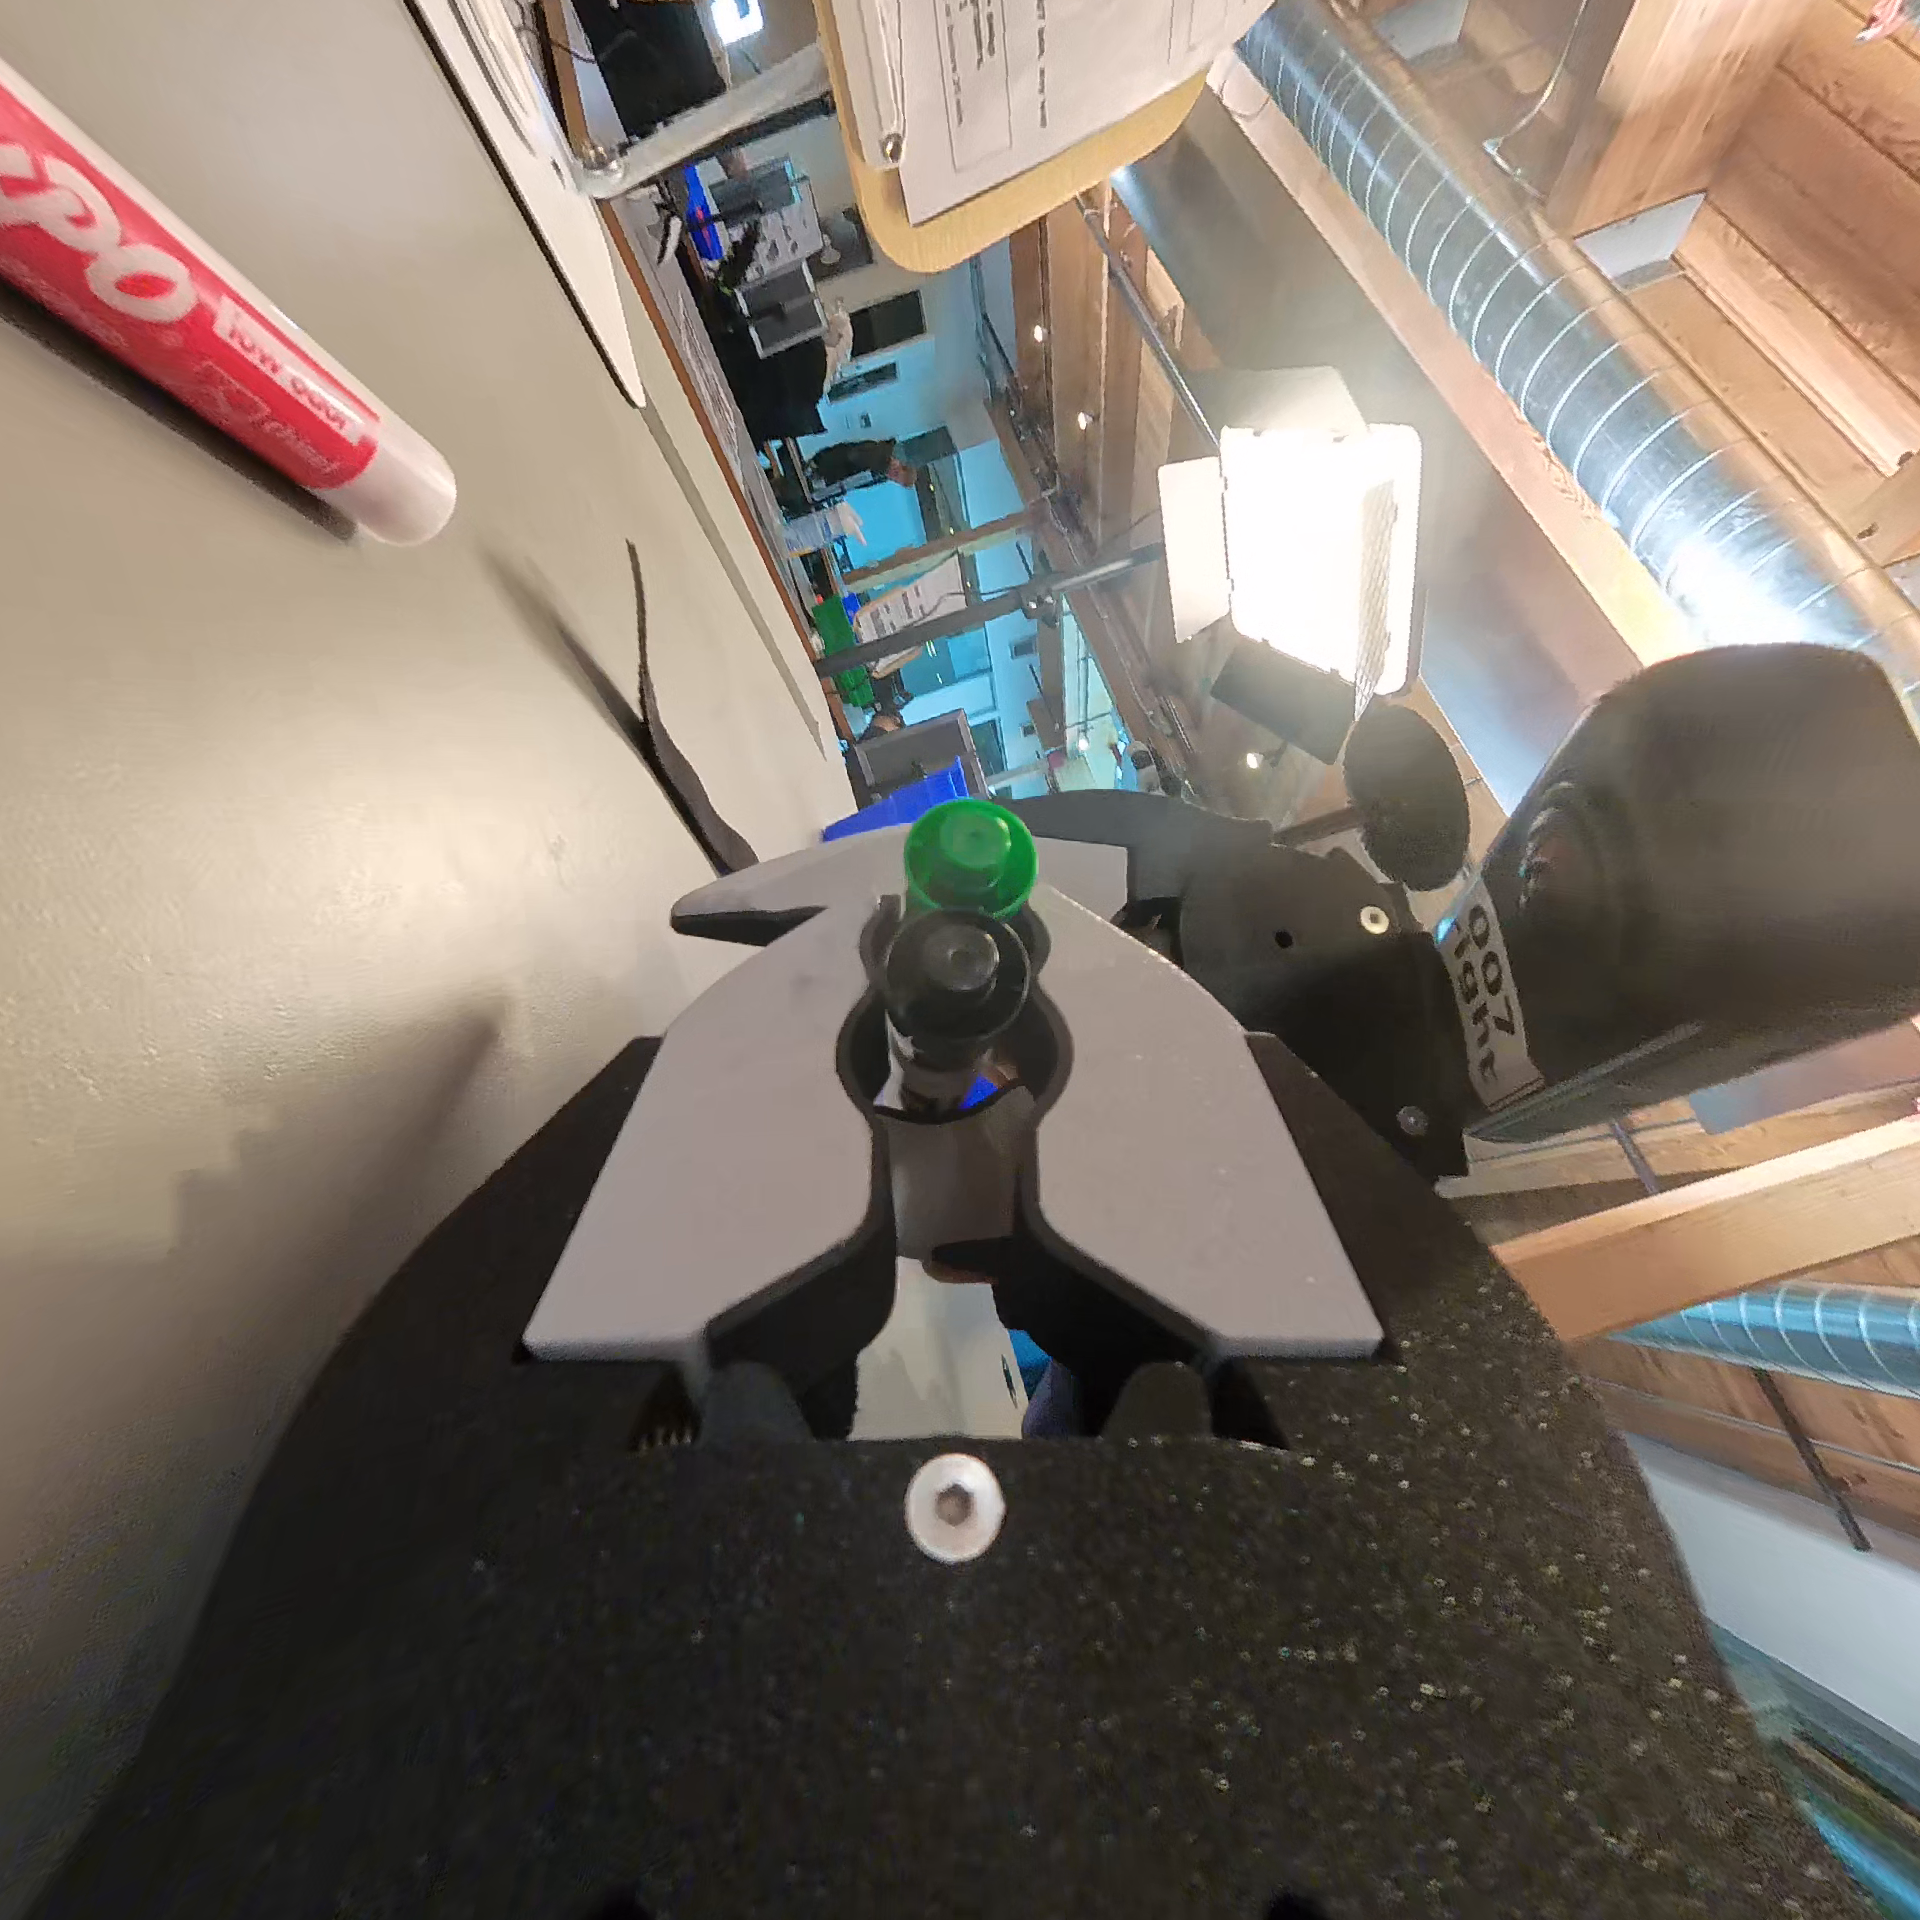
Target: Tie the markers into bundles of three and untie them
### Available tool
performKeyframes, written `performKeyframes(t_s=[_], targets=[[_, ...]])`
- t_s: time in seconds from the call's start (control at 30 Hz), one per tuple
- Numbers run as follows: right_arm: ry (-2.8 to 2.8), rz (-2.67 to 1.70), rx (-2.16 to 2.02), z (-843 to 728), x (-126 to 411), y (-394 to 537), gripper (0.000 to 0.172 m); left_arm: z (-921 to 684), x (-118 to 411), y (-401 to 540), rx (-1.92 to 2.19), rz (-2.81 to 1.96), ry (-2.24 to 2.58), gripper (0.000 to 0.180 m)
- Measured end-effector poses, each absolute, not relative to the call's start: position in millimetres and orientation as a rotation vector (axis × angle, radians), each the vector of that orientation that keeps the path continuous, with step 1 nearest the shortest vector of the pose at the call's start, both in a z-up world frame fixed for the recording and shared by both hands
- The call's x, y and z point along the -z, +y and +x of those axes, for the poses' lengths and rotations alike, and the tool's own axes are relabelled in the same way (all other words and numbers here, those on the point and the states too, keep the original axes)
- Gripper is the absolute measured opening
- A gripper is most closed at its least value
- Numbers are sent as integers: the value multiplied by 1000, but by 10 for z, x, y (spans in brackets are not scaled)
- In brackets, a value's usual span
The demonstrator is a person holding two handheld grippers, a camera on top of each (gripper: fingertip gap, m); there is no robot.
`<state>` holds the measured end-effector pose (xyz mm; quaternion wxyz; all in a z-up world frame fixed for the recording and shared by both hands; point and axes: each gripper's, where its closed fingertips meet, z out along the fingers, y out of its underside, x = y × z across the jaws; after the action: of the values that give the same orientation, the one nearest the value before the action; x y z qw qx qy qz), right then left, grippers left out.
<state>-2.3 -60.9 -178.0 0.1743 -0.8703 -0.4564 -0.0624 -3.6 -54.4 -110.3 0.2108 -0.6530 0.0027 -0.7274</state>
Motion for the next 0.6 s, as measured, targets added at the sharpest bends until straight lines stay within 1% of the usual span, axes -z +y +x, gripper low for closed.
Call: performKeyframes(t_s=[0.03,0.1,0.3,0.53,0.6], targets=[[-1284,-2467,164,-30,1772,-600,41,-46,1081,-551,2034,-1799,26,24],[-1287,-2460,156,-45,1751,-599,40,-78,1036,-560,2053,-1771,69,27],[-1307,-2480,190,7,1750,-611,40,-224,982,-449,2052,-1743,145,30],[-1328,-2489,221,32,1767,-622,40,-154,1009,-479,2011,-1818,415,34],[-1333,-2481,218,19,1763,-614,41,-113,1039,-509,2011,-1849,473,33]])
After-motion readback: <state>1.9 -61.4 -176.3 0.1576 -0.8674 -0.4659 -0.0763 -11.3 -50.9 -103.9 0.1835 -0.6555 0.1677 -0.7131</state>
